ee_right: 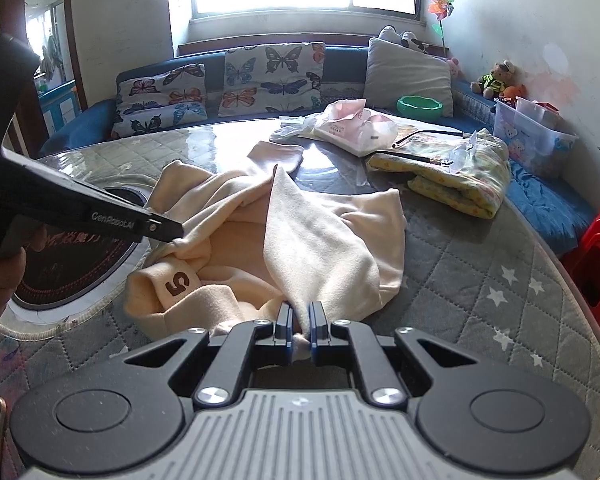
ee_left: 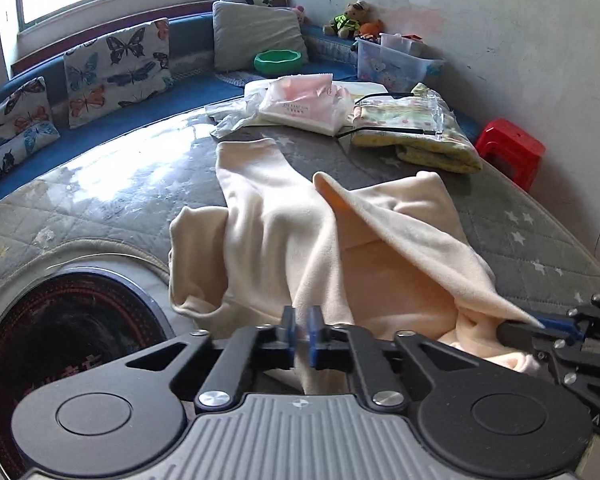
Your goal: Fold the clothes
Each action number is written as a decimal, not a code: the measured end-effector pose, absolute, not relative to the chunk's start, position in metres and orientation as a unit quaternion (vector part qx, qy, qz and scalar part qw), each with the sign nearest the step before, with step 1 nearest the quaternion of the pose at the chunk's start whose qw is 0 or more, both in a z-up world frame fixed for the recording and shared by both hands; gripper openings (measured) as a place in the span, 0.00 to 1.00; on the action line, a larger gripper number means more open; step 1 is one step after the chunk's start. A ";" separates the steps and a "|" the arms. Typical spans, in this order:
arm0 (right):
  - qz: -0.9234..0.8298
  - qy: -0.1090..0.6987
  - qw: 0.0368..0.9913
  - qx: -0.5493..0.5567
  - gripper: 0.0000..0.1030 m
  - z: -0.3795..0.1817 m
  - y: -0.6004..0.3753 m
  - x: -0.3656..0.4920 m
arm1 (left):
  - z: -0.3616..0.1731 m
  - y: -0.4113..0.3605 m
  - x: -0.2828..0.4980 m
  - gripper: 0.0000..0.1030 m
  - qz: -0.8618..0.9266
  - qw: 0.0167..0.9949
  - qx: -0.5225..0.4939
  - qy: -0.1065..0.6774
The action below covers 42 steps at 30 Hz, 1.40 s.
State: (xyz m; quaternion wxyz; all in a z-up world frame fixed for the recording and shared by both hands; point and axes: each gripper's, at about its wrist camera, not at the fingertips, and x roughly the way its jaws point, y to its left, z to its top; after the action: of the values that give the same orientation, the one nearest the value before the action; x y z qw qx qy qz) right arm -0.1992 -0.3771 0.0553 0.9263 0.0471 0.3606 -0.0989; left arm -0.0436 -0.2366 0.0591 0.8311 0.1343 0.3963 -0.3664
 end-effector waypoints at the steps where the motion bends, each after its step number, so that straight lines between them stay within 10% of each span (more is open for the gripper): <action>1: -0.099 0.361 0.926 0.046 0.07 0.055 -0.376 -0.200 | 0.059 -0.233 -0.044 0.01 -0.366 0.832 0.132 0.396; 14: -0.078 0.372 0.925 0.033 0.07 0.054 -0.361 -0.217 | 0.069 -0.210 -0.057 0.04 -0.378 0.832 0.112 0.391; 25: -0.078 0.374 0.923 0.036 0.07 0.054 -0.359 -0.221 | 0.065 -0.249 -0.059 0.43 -0.392 0.824 0.134 0.386; 29: -0.077 0.376 0.923 0.036 0.07 0.052 -0.359 -0.221 | 0.067 -0.256 -0.060 0.41 -0.393 0.825 0.159 0.373; 33: -0.077 0.374 0.923 0.038 0.07 0.052 -0.358 -0.222 | 0.055 -0.261 -0.052 0.07 -0.379 0.822 0.180 0.385; 42: -0.082 0.376 0.922 0.040 0.07 0.051 -0.361 -0.227 | 0.075 -0.193 -0.062 0.03 -0.365 0.846 0.106 0.374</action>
State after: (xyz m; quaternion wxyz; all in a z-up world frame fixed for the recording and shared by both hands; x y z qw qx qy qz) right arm -0.2275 -0.3612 0.0512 0.9221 0.0403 0.3761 -0.0818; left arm -0.0622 -0.1935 0.0747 0.8459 0.1063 0.3744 -0.3646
